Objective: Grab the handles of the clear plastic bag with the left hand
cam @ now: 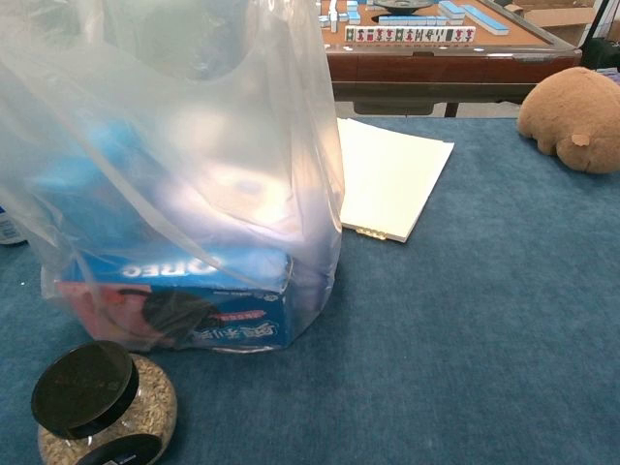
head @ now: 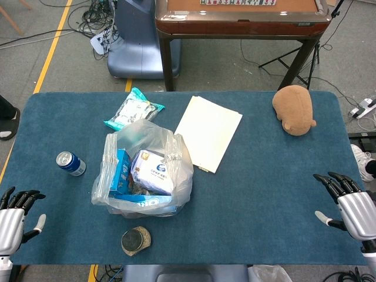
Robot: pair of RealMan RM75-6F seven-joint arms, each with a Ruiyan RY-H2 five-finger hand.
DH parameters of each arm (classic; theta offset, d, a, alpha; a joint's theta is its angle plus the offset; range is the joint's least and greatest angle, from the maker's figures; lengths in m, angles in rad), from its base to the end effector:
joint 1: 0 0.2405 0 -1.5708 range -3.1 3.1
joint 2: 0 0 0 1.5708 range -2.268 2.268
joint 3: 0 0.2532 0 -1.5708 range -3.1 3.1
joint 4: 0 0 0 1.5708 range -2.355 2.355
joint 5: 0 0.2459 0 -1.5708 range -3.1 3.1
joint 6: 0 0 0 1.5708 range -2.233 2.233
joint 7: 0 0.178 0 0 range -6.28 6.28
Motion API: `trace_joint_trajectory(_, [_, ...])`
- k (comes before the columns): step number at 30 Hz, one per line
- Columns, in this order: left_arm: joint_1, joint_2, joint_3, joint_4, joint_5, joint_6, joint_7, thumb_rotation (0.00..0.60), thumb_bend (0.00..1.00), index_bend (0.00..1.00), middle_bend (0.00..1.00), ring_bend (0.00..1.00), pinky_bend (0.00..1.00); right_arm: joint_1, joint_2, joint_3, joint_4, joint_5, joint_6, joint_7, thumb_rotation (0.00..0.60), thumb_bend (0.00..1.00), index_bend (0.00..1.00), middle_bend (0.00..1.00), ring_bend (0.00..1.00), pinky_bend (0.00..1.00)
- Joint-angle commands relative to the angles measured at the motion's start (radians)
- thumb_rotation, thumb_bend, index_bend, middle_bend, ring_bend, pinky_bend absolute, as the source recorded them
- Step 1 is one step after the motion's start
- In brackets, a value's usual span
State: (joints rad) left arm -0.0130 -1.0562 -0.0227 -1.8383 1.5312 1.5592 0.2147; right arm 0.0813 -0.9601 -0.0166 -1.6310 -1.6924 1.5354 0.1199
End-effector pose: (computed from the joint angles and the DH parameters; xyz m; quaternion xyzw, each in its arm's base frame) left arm -0.2835 0.1870 0.1300 -0.5923 -0.3742 -0.3708 0.6096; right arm -0.3076 -0.1980 0.1571 0.6554 -0.3521 0.4045 0.5319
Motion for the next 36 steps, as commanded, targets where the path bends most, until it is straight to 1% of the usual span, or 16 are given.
trace_joint_trajectory(1, [0.000,0.000,0.001,0.000,-0.001,-0.002,-0.001,0.600,0.35,0.31,0.25,0.21,0.05,0.000,0.000,0.000,0.000,0.000,-0.001,0.001,0.600,0.14,0.15,0.25,0.13,0.20])
trace_joint_trajectory(7, [-0.002,0.011,-0.001,-0.005,0.003,0.001,-0.014,0.600,0.35,0.31,0.25,0.21,0.05,0.000,0.004,0.000,-0.002,-0.004,0.002,0.000,0.600,0.14,0.15,0.25,0.13,0.20])
trace_joint_trajectory(10, [-0.008,0.024,-0.006,-0.005,0.005,-0.006,-0.046,0.600,0.35,0.31,0.25,0.21,0.05,0.000,0.008,0.005,-0.005,-0.003,0.009,-0.001,0.600,0.14,0.15,0.25,0.13,0.20])
trace_joint_trajectory(13, [-0.026,0.048,-0.024,0.004,0.008,-0.015,-0.115,0.600,0.35,0.30,0.25,0.21,0.05,0.000,0.015,0.010,-0.012,-0.004,0.017,-0.005,0.600,0.14,0.15,0.25,0.13,0.20])
trace_joint_trajectory(18, [-0.072,0.093,-0.051,0.030,0.042,-0.041,-0.286,0.600,0.30,0.26,0.24,0.21,0.05,-0.002,0.027,0.016,-0.029,-0.009,0.032,-0.015,0.600,0.14,0.15,0.25,0.13,0.20])
trace_joint_trajectory(23, [-0.124,0.141,-0.061,0.035,0.080,-0.088,-0.420,0.600,0.25,0.24,0.23,0.19,0.05,-0.002,0.030,0.013,-0.042,-0.012,0.025,-0.028,0.600,0.14,0.15,0.25,0.13,0.20])
trace_joint_trajectory(25, [-0.150,0.161,-0.062,0.027,0.098,-0.115,-0.472,0.586,0.24,0.23,0.22,0.17,0.05,-0.002,0.030,0.013,-0.047,-0.012,0.024,-0.035,0.600,0.14,0.15,0.25,0.13,0.20])
trace_joint_trajectory(26, [-0.165,0.172,-0.063,0.023,0.109,-0.130,-0.501,0.539,0.23,0.23,0.21,0.15,0.04,-0.003,0.031,0.012,-0.050,-0.013,0.023,-0.039,0.600,0.14,0.15,0.25,0.13,0.20])
trace_joint_trajectory(29, [-0.200,0.189,-0.069,0.018,0.130,-0.156,-0.546,0.341,0.21,0.23,0.18,0.10,0.03,-0.003,0.032,0.010,-0.057,-0.013,0.020,-0.047,0.600,0.14,0.15,0.25,0.13,0.20])
trace_joint_trajectory(30, [-0.210,0.192,-0.071,0.016,0.135,-0.163,-0.555,0.284,0.21,0.23,0.17,0.09,0.02,-0.003,0.033,0.010,-0.058,-0.013,0.019,-0.048,0.600,0.14,0.15,0.25,0.13,0.20])
trace_joint_trajectory(35, [-0.254,0.199,-0.078,0.005,0.169,-0.185,-0.579,0.126,0.19,0.22,0.13,0.05,0.00,-0.006,0.033,0.010,-0.062,-0.007,0.017,-0.052,0.600,0.14,0.15,0.25,0.13,0.20])
trace_joint_trajectory(36, [-0.264,0.201,-0.077,0.001,0.179,-0.191,-0.583,0.108,0.19,0.22,0.13,0.04,0.00,-0.006,0.032,0.010,-0.061,-0.006,0.015,-0.052,0.600,0.14,0.15,0.25,0.13,0.20])
